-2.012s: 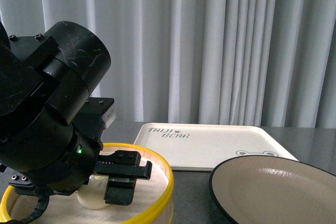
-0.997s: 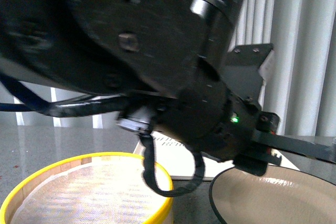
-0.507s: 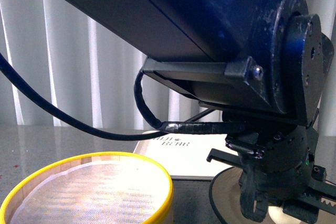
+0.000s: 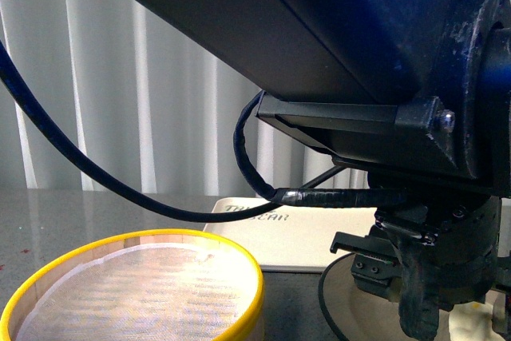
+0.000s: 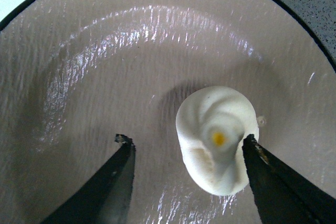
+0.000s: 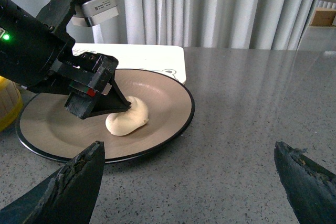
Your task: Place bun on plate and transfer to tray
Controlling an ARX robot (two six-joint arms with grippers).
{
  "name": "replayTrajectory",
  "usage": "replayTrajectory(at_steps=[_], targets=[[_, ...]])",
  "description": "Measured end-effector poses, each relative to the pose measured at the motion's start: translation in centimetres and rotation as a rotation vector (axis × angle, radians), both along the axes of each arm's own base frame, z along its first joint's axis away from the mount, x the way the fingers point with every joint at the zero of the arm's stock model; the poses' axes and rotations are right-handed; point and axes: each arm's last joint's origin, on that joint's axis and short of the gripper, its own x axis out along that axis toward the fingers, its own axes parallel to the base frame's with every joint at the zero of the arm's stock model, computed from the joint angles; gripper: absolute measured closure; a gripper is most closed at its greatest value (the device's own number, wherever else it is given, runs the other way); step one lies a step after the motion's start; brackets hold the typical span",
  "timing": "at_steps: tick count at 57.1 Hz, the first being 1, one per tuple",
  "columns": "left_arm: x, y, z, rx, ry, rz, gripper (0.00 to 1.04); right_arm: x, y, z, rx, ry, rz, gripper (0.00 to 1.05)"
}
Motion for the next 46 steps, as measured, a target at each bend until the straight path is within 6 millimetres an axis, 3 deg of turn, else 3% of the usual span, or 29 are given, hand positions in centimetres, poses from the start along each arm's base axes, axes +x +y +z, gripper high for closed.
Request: replayTrajectory(at_steps=[13,25,30,39,46], targets=[[0.3,0.2,0.0,-0.004,0.002,0.022,0.05,0.0,0.0,0.0,0.0,0.0,0.0,0.09],[0.8,1.1,0.8,-0.033,0.006,0.05,0.07,0.0,0.0,0.0,0.0,0.0,0.0,0.09],[1.3,2.4,2.3,-0.068,-0.007,0.07,0.07,0.0,0.0,0.0,0.0,0.0,0.0,0.09],[1.6,5.5,5.5,-0.137,-0.05,0.113,0.07,0.0,0.0,0.0,0.0,0.0,0.0,0.09],[1.3,9.0,7.7,-0.208,-0.107,0.193,0.07,0.0,0.0,0.0,0.0,0.0,0.0,0.09]])
